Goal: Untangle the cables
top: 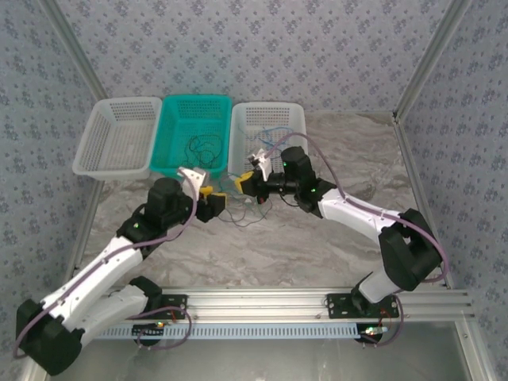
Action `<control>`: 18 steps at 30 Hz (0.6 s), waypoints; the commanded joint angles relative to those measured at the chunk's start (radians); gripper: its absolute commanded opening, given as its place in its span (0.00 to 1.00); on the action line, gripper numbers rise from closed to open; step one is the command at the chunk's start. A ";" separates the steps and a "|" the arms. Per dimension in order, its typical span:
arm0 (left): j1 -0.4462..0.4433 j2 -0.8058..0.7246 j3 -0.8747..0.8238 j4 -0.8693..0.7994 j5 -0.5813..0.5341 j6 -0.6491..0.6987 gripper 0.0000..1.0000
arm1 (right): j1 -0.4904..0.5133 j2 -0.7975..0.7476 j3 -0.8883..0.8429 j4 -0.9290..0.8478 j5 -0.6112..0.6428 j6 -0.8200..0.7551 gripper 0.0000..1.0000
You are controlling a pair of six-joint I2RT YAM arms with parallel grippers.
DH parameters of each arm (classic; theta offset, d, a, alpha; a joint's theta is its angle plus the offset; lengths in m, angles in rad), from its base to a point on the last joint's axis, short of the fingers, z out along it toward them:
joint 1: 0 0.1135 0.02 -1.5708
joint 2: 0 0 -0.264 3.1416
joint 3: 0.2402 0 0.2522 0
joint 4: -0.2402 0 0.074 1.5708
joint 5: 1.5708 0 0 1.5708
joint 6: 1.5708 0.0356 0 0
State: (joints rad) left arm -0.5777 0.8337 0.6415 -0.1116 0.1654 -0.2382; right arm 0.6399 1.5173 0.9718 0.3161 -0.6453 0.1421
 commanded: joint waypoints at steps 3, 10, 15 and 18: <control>0.106 -0.162 -0.117 0.099 0.015 -0.155 0.59 | -0.056 -0.036 -0.021 0.143 -0.108 0.182 0.00; 0.351 -0.032 -0.333 0.614 0.312 -0.713 0.59 | -0.062 -0.038 0.013 0.147 -0.114 0.271 0.00; 0.358 0.183 -0.324 0.842 0.400 -1.030 0.59 | -0.061 -0.036 0.027 0.138 -0.108 0.294 0.00; 0.358 0.339 -0.326 0.995 0.447 -1.205 0.60 | -0.054 -0.036 0.028 0.159 -0.100 0.312 0.00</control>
State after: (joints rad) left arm -0.2241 1.0866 0.3031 0.6342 0.5190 -1.1831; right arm 0.5785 1.5105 0.9638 0.4313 -0.7303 0.4129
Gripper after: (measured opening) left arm 0.594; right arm 0.071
